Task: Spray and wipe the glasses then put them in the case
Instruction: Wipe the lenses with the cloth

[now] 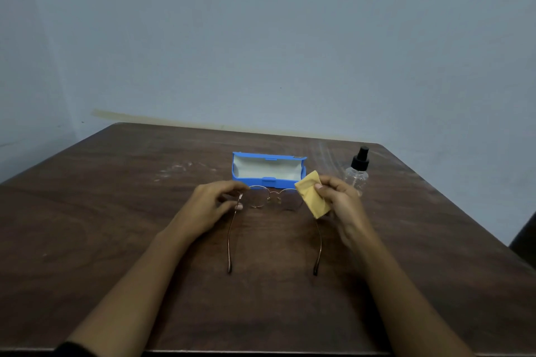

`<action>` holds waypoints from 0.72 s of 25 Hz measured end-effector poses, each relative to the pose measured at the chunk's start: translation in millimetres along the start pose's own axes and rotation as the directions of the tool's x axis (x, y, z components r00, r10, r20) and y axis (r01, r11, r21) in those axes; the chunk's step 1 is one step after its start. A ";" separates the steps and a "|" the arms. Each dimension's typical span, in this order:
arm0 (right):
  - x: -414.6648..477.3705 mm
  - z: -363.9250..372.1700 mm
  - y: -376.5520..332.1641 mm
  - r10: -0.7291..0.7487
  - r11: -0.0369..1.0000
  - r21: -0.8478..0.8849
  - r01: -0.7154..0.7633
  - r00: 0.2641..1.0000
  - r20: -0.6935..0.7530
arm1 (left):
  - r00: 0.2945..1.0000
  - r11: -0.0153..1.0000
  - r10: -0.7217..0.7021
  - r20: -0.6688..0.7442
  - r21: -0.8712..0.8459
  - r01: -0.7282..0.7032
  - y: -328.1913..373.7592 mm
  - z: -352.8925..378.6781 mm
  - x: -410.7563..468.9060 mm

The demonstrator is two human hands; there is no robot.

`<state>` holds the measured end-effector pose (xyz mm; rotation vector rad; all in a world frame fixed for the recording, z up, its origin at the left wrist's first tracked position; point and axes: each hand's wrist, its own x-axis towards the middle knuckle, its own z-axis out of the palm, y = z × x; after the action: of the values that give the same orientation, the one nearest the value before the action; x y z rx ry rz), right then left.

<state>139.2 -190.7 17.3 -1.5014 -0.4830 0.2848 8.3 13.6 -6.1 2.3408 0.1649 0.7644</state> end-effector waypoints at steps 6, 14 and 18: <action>4.0 1.3 1.4 0.002 0.988 0.155 -0.001 1.000 -0.010 | 0.996 0.999 0.042 -0.084 -0.010 -0.043 2.0 4.7 4.1; 2.1 0.7 -4.3 -0.031 0.949 0.310 0.060 0.995 -0.098 | 0.982 0.996 0.034 -0.188 -0.075 -0.049 9.8 4.7 4.7; -0.8 3.0 -3.9 -0.193 0.972 0.070 0.226 0.928 -0.319 | 0.975 0.998 0.044 -0.220 -0.034 -0.052 10.7 3.8 4.3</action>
<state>136.6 -188.7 21.1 -1.3473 -0.3653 -0.0948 13.1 4.5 0.4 2.2264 0.1872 1.0407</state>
